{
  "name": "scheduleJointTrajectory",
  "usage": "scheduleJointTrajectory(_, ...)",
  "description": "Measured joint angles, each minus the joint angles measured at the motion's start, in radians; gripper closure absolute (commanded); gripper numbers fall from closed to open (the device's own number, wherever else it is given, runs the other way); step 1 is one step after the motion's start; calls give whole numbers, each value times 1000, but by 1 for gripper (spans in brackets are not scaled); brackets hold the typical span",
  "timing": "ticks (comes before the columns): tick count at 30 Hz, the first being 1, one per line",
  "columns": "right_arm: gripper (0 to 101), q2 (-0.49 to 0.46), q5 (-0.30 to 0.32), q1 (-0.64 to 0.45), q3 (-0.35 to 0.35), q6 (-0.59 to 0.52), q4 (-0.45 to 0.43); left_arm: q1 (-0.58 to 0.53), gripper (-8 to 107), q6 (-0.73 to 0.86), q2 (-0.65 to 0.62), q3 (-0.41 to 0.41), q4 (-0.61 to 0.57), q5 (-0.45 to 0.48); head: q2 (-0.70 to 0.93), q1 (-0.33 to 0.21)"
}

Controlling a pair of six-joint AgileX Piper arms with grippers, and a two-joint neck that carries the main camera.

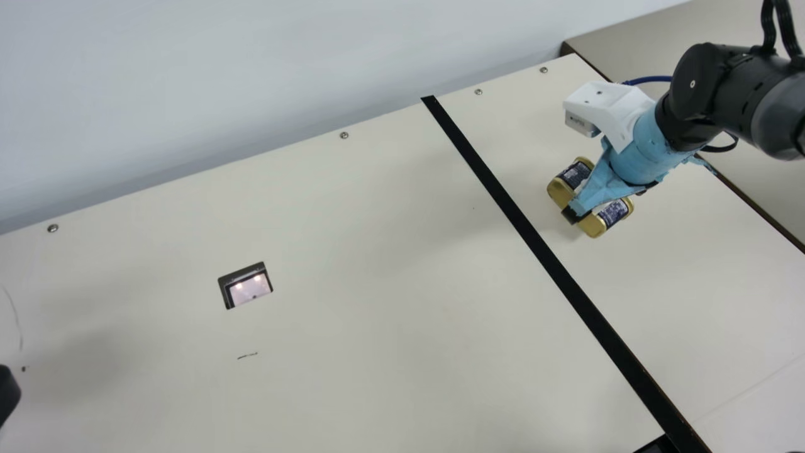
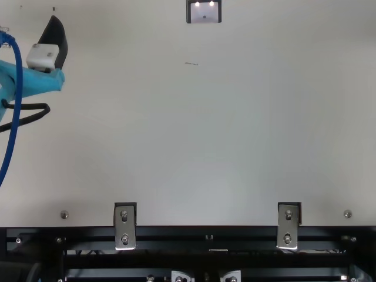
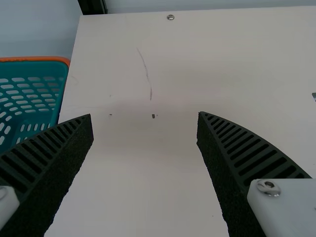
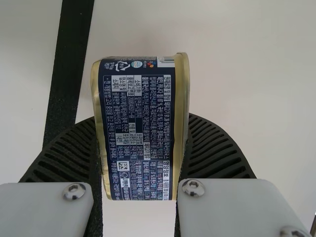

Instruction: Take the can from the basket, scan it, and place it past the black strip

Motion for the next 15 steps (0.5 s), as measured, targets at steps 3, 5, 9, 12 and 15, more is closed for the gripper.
scheduleJointTrajectory(3, 0, 3, -7, 1, 5, 15, -10, 0, 9, 0, 0, 0, 0, 0, 0, 0)
scheduleJointTrajectory(5, 0, 2, -21, 1, 8, 26, -11, 0, 9, 0, 0, 0, 0, 0, 0, 0)
scheduleJointTrajectory(9, 0, 1, -21, 2, 13, 36, -14, 0, 9, 0, 0, 0, 0, 0, 0, 0)
scheduleJointTrajectory(12, 0, -7, -18, 2, 7, 41, -12, 0, 9, 0, 0, 0, 0, 0, 0, 5)
scheduleJointTrajectory(15, 0, -20, -13, 8, -8, 49, 5, 0, 9, 0, 0, 0, 0, 0, 0, 5)
